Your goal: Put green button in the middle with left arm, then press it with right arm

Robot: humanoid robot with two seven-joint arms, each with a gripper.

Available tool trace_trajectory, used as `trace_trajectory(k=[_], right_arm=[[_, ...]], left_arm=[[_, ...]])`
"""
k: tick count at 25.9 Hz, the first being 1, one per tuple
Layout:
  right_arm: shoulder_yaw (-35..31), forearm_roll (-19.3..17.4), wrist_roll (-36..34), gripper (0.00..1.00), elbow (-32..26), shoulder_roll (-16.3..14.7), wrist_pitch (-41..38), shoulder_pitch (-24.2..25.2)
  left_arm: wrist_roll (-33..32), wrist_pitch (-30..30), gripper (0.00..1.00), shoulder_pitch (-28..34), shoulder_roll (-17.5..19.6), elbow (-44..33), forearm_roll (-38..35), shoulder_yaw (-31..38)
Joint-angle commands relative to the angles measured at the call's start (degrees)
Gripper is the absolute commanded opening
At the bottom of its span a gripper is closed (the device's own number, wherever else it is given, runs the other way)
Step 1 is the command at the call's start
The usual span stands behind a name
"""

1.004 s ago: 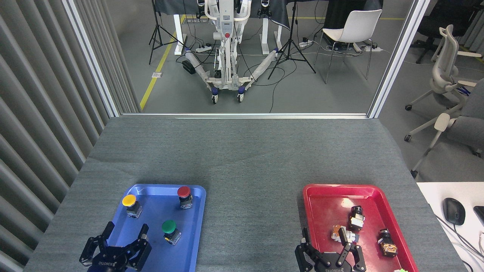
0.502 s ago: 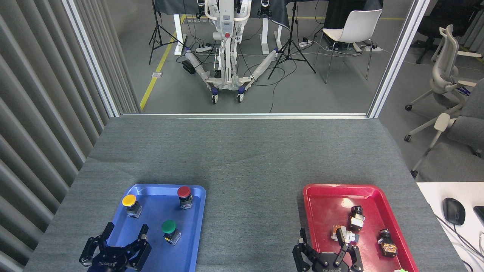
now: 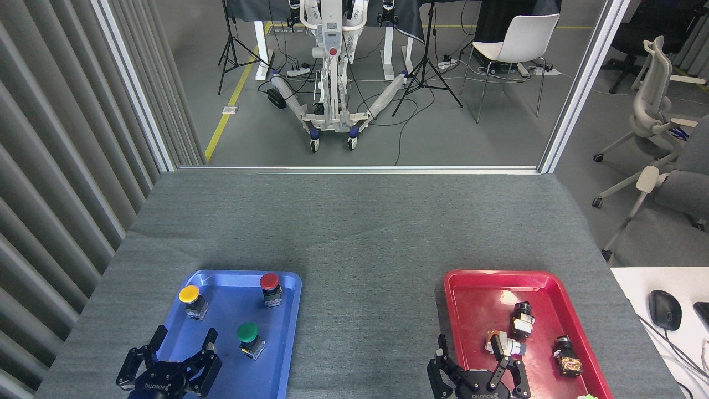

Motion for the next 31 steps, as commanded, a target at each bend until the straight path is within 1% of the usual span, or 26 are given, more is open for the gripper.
trace_trajectory(k=[1,20,21,23,24,25,28,31], right_arm=[[0.02,0.02,0.01,1.0,0.0,-0.08,0.26,0.01],[0.02,-0.07,0.1,1.0,0.0,-0.7,0.44,0.01],[-0.07,-0.07,0.1,1.0,0.0,-0.7,0.44,0.01],[-0.16,-0.07,0.1,1.0,0.0,-0.7,0.35,0.01],[-0.25,-0.16,0.19,1.0,0.0,-0.7,0.18,0.01],[-0.34,-0.16,0.19,1.0,0.0,-0.7,0.09,-0.08],[-0.42,-0.16,0.19,1.0,0.0,-0.7,0.0,-0.08],[-0.42,-0.16,0.19,1.0,0.0,-0.43,0.0,0.0]], left_arm=[[0.01,-0.02,1.0,-0.01,0.04,0.0,0.0,0.0],[0.01,-0.9,1.0,-0.01,0.57,-0.09,0.09,-0.09],[0.01,-1.69,1.0,-0.01,0.57,-0.09,0.09,-0.7],[0.01,-6.43,1.0,0.17,1.27,0.0,0.0,-4.75],[0.01,-8.98,1.0,0.17,2.59,0.17,0.0,-6.59],[0.01,-10.13,1.0,0.17,3.3,0.35,0.09,-7.82],[-0.07,-10.13,1.0,-0.53,3.3,3.25,0.17,-10.81],[-0.07,-10.13,1.0,-4.14,2.94,9.23,0.26,-11.69]])
